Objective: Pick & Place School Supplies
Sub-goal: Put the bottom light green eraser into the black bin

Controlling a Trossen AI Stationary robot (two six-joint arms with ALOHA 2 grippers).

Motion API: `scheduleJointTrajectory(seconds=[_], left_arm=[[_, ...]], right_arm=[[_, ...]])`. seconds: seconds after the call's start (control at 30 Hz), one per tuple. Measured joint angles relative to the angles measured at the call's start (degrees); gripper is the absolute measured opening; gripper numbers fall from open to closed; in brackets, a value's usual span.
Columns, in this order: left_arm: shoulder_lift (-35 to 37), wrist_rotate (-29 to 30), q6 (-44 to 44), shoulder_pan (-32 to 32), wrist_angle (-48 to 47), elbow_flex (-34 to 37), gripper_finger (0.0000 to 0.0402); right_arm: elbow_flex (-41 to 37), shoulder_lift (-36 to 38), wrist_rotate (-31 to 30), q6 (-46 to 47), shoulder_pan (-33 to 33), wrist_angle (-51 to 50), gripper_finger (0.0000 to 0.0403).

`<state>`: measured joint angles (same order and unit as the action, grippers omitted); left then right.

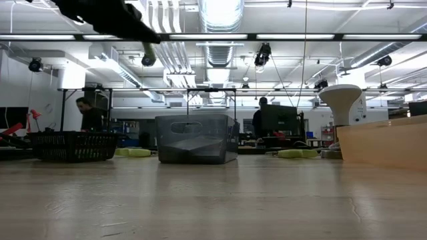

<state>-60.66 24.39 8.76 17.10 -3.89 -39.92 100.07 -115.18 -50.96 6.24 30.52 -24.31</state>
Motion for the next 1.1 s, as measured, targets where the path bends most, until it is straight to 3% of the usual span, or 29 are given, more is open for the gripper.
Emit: scheduleJointTrajectory(seconds=[0.13,0.43,0.6,1.1], left_arm=[[3.5,4.3,-6.3,0.0,-7.5,0.0,0.0094],[7.0,22.2,-27.8,0.0,-27.2,0.0,0.0094],[6.9,23.1,-40.1,0.0,-36.0,1.4,0.0094],[7.2,21.4,-56.3,-0.1,-36.0,15.9,0.0094]], right_arm=[[0.0,0.0,0.0,0.1,0.0,-1.3,0.0224],[0.0,0.0,-0.1,1.6,-0.2,-2.7,0.0224],[0.0,0.0,-0.2,1.7,-0.5,-3.4,0.0224],[0.0,0.0,-0.2,1.7,-0.9,-4.2,0.0224]])
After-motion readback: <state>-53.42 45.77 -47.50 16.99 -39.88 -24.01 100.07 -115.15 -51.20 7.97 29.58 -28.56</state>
